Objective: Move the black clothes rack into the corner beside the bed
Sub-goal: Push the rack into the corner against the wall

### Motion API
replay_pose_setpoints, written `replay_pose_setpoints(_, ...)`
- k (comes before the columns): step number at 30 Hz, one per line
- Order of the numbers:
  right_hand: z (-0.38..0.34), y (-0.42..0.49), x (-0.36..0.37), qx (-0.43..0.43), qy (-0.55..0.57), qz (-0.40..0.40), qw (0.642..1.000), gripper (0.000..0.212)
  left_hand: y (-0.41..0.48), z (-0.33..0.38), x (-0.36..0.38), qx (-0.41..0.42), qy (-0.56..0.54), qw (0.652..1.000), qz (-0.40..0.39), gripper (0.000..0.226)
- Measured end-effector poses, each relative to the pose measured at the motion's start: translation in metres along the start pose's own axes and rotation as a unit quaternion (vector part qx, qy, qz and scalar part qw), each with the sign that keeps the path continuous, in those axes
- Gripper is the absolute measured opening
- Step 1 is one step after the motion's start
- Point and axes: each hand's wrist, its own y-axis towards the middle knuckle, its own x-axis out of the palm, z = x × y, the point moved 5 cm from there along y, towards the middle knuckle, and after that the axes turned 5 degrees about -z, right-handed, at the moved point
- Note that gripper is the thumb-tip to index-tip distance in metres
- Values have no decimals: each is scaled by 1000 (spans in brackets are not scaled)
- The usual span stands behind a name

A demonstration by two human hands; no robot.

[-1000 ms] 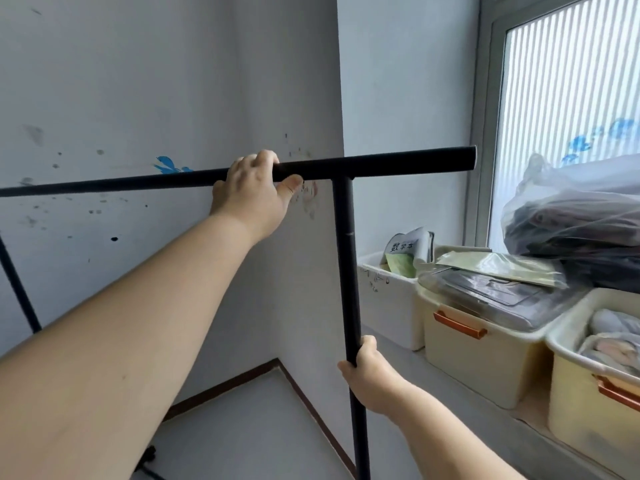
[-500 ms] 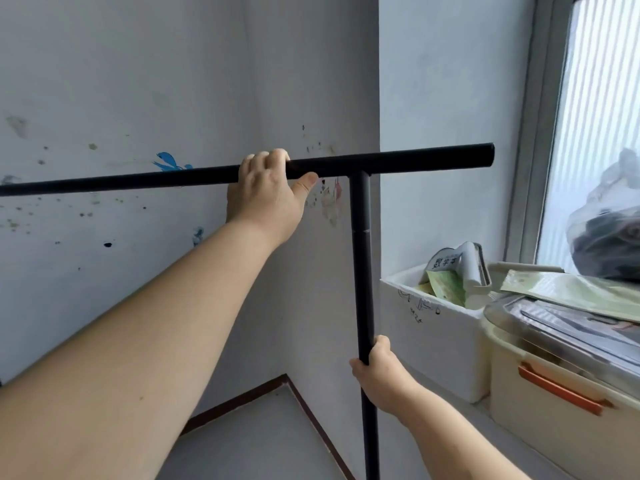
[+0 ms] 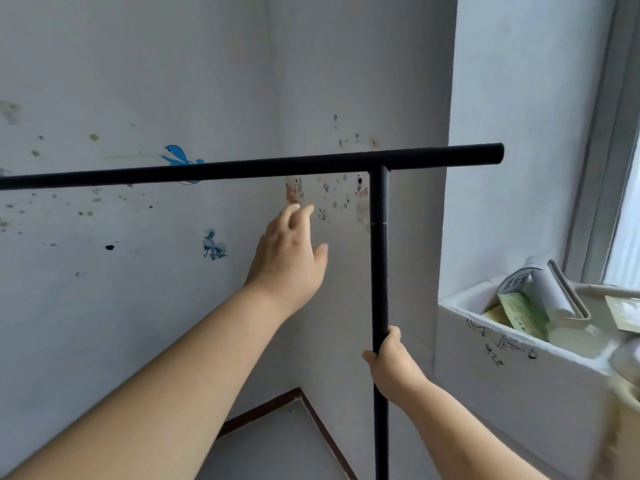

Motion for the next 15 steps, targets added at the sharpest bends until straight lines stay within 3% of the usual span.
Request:
replay_pose_setpoints(7,-23,75,29,-14,6,3,1000,32,4,-60,71,-91,-57,982,-157,57)
replay_pose_setpoints(10,-33,110,37,-34,4,11,999,20,21,-80,95,-109,-76,975,-179,55)
replay_pose_setpoints(13,-43,138,53,-47,-23,-31,998,10,46,-94,121,-131,-100,966,-201,55)
replay_pose_setpoints(15,-51,159,61,-68,-23,-34,997,31,65,-100,138,-146,-134,958,-209,55)
